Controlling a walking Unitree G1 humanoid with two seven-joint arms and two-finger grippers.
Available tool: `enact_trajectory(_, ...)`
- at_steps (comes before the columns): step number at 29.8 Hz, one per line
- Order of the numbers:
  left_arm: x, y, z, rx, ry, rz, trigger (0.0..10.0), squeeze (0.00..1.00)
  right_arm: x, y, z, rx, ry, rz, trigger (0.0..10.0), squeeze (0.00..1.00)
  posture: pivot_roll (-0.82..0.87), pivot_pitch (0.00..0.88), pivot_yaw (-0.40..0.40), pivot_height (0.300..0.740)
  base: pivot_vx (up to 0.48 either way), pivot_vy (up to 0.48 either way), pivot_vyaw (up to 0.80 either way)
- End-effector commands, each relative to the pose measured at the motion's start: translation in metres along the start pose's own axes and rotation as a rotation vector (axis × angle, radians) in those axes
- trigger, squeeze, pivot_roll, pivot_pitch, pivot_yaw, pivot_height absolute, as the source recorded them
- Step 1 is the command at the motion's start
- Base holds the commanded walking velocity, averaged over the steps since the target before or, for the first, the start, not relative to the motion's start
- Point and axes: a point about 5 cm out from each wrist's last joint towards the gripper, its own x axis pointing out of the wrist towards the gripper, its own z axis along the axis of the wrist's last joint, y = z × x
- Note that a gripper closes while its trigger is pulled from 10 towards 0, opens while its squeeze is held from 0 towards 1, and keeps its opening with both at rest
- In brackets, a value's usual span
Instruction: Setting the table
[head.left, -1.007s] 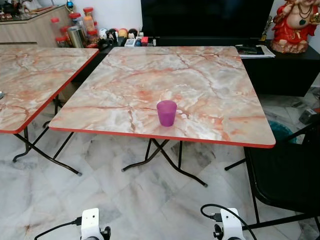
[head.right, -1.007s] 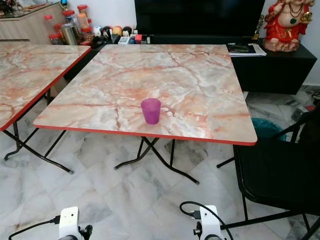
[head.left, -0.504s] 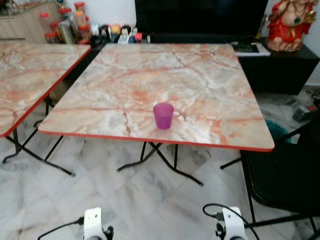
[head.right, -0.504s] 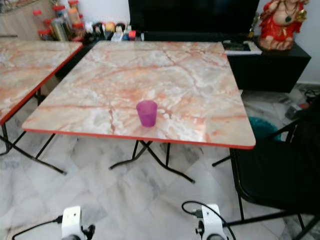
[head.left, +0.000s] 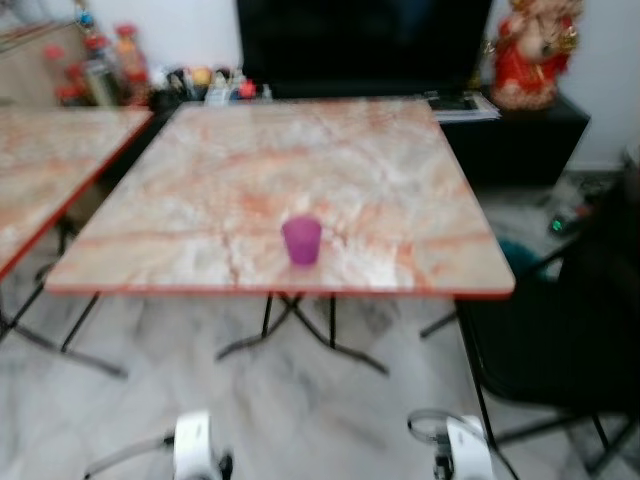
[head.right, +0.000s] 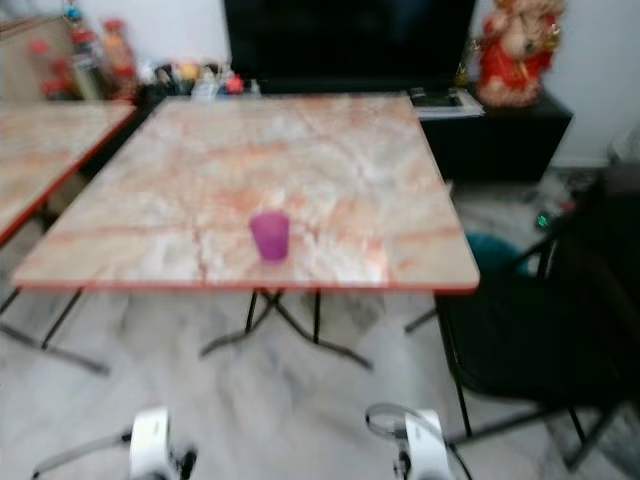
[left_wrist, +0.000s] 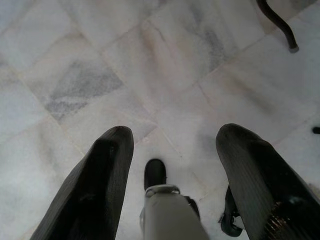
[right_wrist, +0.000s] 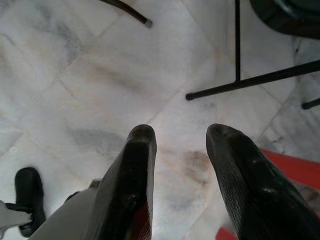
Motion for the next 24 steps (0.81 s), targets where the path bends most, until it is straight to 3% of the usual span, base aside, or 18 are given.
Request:
enact_trajectory(1,-0.0007,0.0083,-0.0015,-0.008,0.002,0.029,10.0,0.00,0.0020,0.0070,0.0104,0.000,-0.027,0.017,10.0,0.00,-0.08,0.000,0.010,0.740,0.289,0.000,0.00)
enact_trajectory(24,0.0006,0.0065,0.0055,-0.005,-0.020,0.029,10.0,0.00,0.0026,0.0074,0.0119,-0.006,-0.020,0.016,10.0,0.00,-0.08,0.000,0.017,0.740,0.281,0.000,0.00)
